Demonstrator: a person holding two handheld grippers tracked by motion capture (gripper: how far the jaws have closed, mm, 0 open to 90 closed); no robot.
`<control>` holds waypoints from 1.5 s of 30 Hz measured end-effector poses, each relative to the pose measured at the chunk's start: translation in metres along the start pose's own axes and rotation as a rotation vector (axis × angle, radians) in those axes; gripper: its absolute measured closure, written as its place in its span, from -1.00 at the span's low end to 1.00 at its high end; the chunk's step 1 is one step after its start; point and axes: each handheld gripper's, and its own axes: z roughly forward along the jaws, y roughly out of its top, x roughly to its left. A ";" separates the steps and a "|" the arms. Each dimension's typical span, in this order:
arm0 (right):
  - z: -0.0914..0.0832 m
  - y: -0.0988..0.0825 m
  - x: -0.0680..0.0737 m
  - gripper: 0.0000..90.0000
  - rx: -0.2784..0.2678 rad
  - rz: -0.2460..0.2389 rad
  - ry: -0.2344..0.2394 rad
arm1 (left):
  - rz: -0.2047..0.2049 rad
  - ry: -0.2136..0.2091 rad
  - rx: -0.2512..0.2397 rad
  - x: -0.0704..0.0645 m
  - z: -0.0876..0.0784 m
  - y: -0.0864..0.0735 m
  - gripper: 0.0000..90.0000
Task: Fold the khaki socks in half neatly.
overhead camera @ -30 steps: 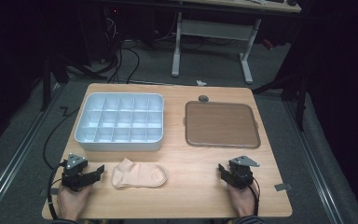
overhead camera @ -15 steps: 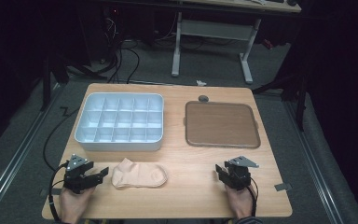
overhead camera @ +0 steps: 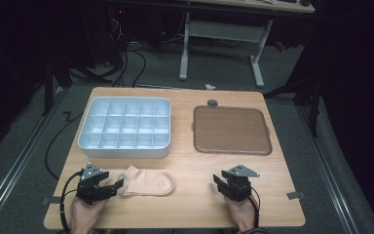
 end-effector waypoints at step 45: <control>0.039 0.027 0.093 0.32 0.011 -0.122 0.263 | 0.097 0.025 0.052 -0.023 0.017 0.002 -0.01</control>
